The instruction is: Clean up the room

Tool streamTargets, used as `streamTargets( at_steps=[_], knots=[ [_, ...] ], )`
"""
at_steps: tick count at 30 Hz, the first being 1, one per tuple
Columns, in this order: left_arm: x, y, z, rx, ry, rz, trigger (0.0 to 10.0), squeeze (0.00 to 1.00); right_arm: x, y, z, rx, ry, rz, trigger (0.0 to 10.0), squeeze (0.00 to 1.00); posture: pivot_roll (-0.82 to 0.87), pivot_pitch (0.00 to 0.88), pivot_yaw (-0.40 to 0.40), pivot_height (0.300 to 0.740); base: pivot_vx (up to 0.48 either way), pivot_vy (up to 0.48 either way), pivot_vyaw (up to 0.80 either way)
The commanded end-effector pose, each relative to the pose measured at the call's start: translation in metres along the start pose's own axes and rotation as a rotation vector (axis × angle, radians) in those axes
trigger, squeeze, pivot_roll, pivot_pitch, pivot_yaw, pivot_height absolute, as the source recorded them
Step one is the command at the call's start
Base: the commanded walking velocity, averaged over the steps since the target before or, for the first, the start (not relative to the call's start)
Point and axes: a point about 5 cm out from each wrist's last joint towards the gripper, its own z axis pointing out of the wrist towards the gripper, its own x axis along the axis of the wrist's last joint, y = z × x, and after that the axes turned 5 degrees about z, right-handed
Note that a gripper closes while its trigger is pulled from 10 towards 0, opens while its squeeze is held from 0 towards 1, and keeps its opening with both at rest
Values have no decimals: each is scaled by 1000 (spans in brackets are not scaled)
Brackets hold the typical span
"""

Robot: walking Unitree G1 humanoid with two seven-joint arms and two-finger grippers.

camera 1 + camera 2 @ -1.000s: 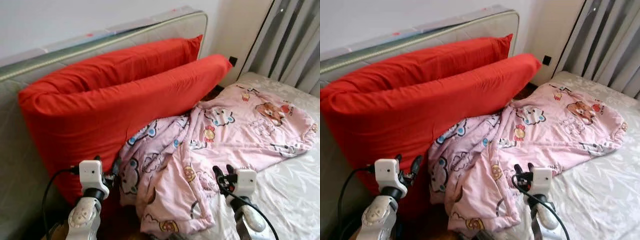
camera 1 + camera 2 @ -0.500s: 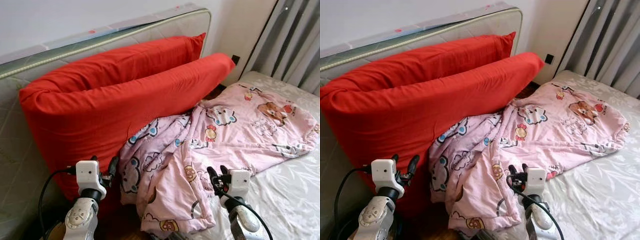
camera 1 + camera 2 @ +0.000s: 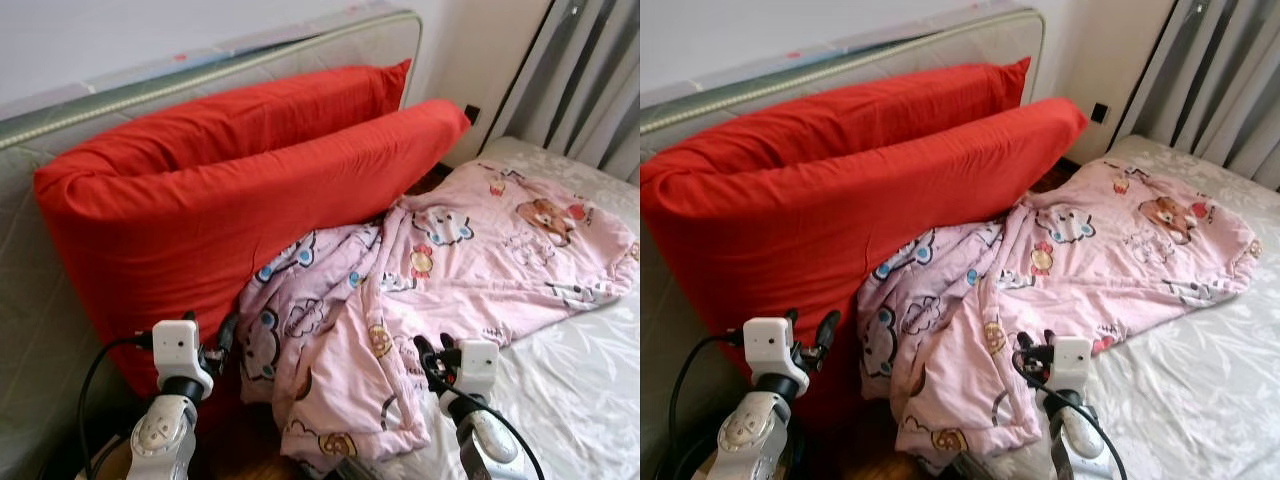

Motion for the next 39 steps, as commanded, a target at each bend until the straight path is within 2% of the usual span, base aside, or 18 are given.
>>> streamTargets(
  at_steps=[1, 12, 17, 39],
  knots=[
    [0, 1, -1, -5, -4, -1, 10000, 0, -1, 3, -2, -6, 8, 4, 10000, 0, -48, 48, -65, 666, 0, 0, 0],
    [0, 1, 0, -6, -4, -1, 10000, 0, -4, 2, 0, -11, -27, -11, 10000, 0, -48, 51, -65, 666, 0, 0, 0],
    [1, 1, 0, -6, -5, -1, 10000, 0, -3, 1, -1, 0, -14, -8, 10000, 0, -50, 56, -66, 637, 0, 0, 0],
    [-2, 4, 1, -18, -26, -4, 10000, 0, -4, -3, -1, 31, -13, 8, 10000, 0, -47, 61, -67, 637, 0, 0, 0]
  ],
)
